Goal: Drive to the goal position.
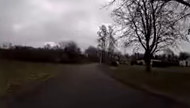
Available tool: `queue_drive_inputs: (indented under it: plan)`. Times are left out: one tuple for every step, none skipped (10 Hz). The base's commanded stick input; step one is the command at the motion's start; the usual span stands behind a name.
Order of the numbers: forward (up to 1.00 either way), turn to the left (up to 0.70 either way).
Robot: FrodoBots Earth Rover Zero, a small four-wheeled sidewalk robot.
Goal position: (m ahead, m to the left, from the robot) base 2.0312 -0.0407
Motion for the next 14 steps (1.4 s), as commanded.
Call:
queue_drive_inputs:
  plan:
    - [1.0,0.4]
    - [1.0,0.35]
    - [1.0,0.29]
    - [1.0,0.24]
    - [1.0,0.18]
    - [1.0,0.13]
    - [1.0,0.07]
    - [1.0,0.02]
    - [1.0,0.0]
    - [1.0,0.0]
    - [1.0,0.0]
    - [1.0,0.03]
    - [1.0,0.16]
    - [1.0,0.25]
